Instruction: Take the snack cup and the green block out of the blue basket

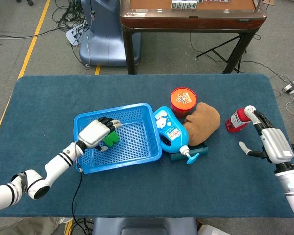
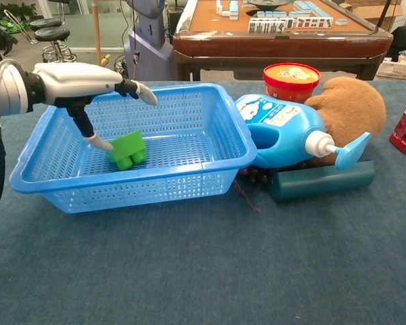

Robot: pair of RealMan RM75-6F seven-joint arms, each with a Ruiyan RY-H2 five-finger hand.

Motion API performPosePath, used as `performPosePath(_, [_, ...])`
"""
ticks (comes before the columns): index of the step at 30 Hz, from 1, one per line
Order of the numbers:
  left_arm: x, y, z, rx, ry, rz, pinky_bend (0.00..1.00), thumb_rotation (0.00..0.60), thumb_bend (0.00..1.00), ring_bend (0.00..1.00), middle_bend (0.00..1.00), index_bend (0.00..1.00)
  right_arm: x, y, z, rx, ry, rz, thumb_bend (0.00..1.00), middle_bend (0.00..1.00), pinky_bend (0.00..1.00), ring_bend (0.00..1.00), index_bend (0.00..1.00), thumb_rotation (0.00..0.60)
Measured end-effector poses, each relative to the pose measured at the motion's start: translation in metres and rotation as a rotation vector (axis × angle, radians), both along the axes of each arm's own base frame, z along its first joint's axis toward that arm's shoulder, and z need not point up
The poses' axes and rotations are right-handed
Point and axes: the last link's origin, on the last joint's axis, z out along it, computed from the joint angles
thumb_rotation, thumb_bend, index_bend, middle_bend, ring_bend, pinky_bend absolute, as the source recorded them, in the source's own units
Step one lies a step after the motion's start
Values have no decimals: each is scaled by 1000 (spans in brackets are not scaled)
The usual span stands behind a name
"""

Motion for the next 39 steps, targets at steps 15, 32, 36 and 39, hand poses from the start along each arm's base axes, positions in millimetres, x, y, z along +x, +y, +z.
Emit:
performPosePath(15, [-17,8,-27,10,119,-3,132,600,188,146,142,159,-3,4,2,-6,-3,-8,278,108,152,25,0,600])
performPosePath(32, [-17,18,-45,8,108,-9,182,600,188,322,293,344,-6,3,4,-10,1,-24,278,108,155,25,0,600])
performPosePath(36, [-17,18,-48,11,95,-16,307,600,188,383,347,423,-6,3,4,-10,-2,-26,279,108,157,25,0,600])
performPosePath(39, [-17,19,-49,18,82,-23,410,600,188,449,417,490,-6,3,4,-10,-2,-30,278,108,158,25,0,600])
